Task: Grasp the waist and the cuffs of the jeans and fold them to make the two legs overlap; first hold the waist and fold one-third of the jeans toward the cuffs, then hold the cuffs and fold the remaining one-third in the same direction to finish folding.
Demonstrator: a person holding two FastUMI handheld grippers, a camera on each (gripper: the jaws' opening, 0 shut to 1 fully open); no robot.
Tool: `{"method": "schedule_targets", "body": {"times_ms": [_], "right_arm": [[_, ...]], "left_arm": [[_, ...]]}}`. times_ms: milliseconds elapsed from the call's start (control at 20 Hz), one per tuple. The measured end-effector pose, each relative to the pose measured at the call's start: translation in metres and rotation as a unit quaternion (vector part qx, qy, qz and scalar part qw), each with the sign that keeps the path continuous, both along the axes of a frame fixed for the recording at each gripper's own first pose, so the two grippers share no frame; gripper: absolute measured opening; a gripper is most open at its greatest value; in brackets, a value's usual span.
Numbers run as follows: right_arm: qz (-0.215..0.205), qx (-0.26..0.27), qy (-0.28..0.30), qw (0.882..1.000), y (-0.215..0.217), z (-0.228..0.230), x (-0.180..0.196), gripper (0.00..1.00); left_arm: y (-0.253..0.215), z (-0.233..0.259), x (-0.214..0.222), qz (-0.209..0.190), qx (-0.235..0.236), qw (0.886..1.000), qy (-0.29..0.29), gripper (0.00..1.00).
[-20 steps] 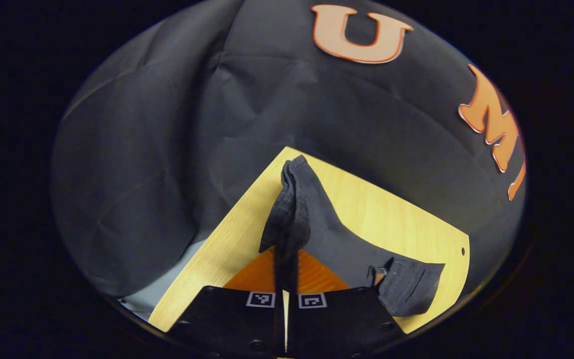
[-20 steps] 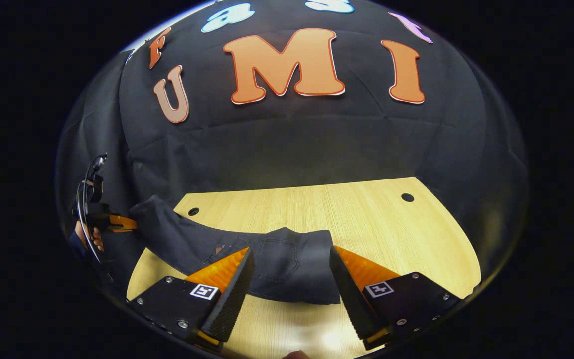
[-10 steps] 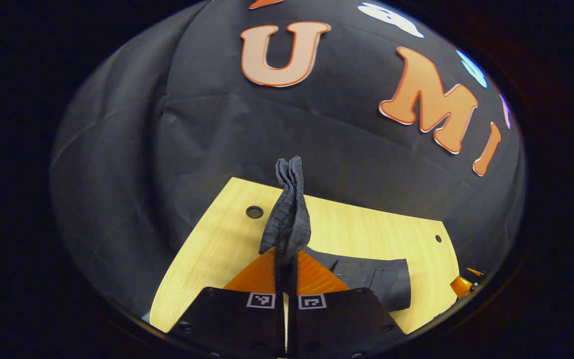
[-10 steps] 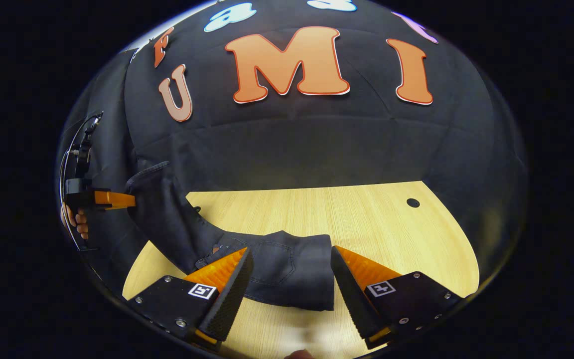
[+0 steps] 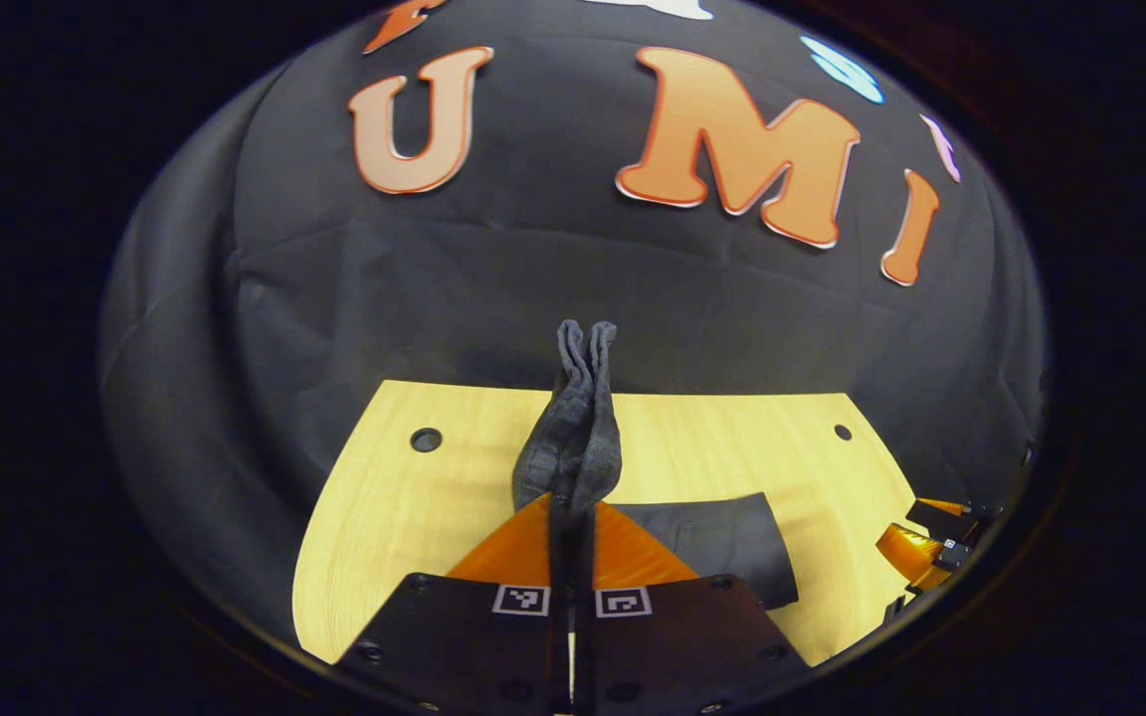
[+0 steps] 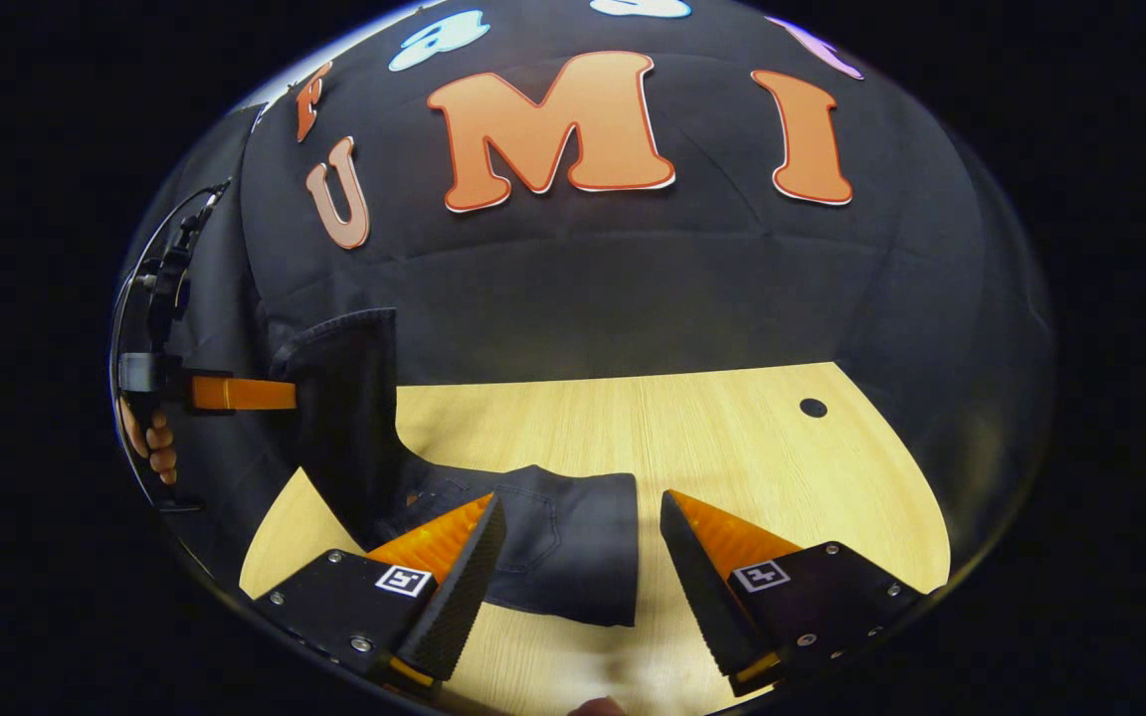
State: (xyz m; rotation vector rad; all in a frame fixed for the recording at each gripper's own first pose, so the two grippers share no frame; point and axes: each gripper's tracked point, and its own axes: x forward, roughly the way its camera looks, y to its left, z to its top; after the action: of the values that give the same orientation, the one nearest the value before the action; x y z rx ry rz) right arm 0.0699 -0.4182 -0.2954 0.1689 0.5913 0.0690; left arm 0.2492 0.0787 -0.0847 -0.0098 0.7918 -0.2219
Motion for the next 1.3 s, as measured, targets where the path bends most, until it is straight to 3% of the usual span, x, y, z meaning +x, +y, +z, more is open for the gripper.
{"method": "schedule_targets", "body": {"times_ms": [550,1000,1100,1150,1200,1300], "right_arm": [[-0.008,0.005,0.012,1.0,-0.044,-0.015,-0.002,0.94],[-0.003,0.011,0.02,1.0,-0.063,-0.024,-0.003,0.94],[0.0,0.011,0.018,1.0,-0.064,-0.023,-0.004,0.94],[0.0,0.011,0.016,1.0,-0.065,-0.022,-0.004,0.94],[0.0,0.01,0.013,1.0,-0.065,-0.02,-0.004,0.94],[-0.004,0.005,-0.001,1.0,-0.068,-0.011,-0.003,0.95]], "left_arm": [[-0.126,-0.053,-0.034,-0.096,0.033,0.993,0.059,0.02],[-0.173,-0.146,-0.097,-0.189,0.128,0.967,0.11,0.04],[-0.191,-0.157,-0.124,-0.213,0.092,0.962,0.147,0.16],[-0.202,-0.159,-0.133,-0.218,0.069,0.961,0.154,0.31],[-0.208,-0.158,-0.141,-0.224,0.056,0.961,0.15,0.39],[-0.203,-0.147,-0.134,-0.227,0.058,0.965,0.117,0.65]]}}
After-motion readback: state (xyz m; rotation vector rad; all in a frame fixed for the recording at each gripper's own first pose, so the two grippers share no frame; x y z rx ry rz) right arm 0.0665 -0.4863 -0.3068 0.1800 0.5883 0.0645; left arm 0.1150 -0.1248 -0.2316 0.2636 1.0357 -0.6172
